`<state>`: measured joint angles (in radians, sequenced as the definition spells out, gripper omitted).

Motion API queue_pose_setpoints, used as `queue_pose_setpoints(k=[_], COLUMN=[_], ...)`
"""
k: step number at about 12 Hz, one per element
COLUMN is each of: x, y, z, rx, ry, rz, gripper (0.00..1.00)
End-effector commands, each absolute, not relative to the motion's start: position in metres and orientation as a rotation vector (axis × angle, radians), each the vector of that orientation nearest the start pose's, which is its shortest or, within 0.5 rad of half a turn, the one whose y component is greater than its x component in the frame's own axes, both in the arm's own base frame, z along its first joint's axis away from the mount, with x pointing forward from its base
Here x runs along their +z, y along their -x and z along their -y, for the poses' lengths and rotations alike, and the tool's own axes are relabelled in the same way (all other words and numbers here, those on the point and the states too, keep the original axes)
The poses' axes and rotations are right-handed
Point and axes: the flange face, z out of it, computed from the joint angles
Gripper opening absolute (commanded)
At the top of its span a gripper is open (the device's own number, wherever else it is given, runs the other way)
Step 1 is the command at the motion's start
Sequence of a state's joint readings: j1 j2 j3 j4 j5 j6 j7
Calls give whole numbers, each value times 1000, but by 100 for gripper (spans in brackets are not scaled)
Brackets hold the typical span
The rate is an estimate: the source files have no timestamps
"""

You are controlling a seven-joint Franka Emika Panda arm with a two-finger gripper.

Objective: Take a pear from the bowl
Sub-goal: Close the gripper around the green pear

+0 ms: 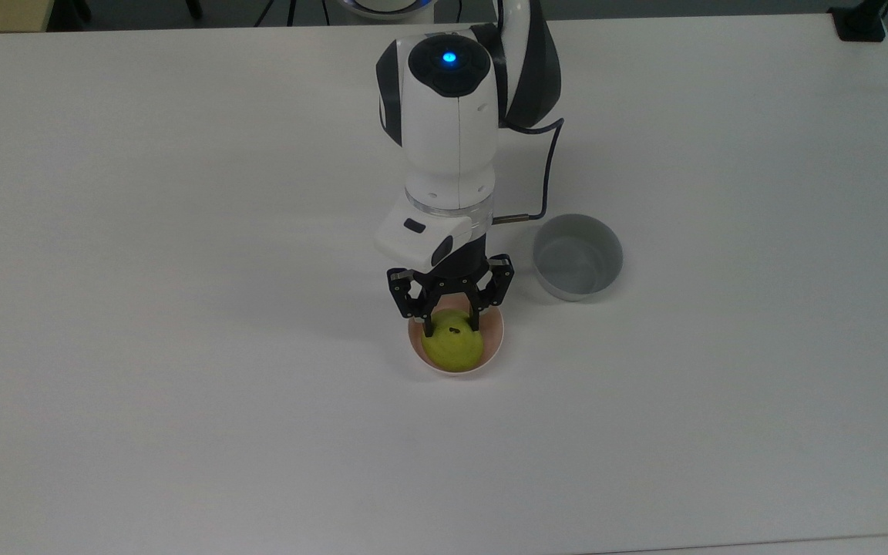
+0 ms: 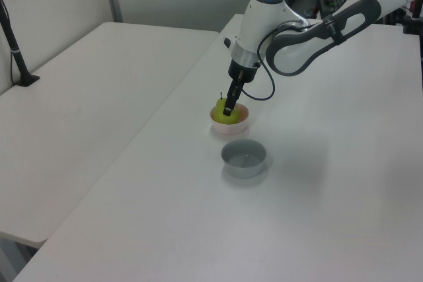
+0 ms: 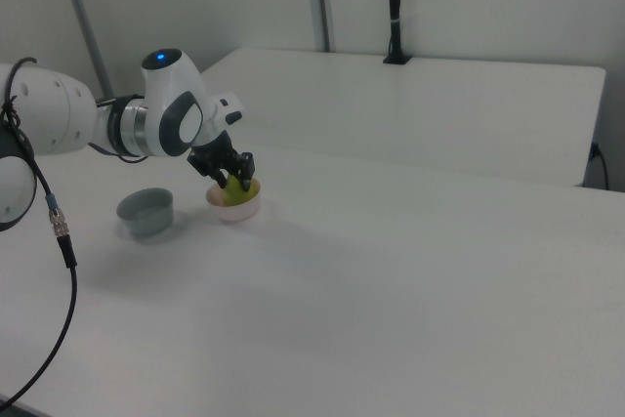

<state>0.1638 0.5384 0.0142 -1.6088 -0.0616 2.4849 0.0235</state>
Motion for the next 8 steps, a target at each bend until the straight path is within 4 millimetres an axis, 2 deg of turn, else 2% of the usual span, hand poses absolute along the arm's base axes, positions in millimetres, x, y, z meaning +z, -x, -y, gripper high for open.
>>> queue_pose_setpoints(k=[1,3,4,5,7,8], x=[351,352,352,351,354,364], y=[-708,-708,-708,-708,-708,-707], z=[-129,-131,-131,-131,-131,-130], rx=[-549,-549,-550,-550,-557,-573], ry=[3091,3092,3093,3092,3097,3093], rz=[312,318,320,320,330,327], gripper=[33,18,16,21,20,20])
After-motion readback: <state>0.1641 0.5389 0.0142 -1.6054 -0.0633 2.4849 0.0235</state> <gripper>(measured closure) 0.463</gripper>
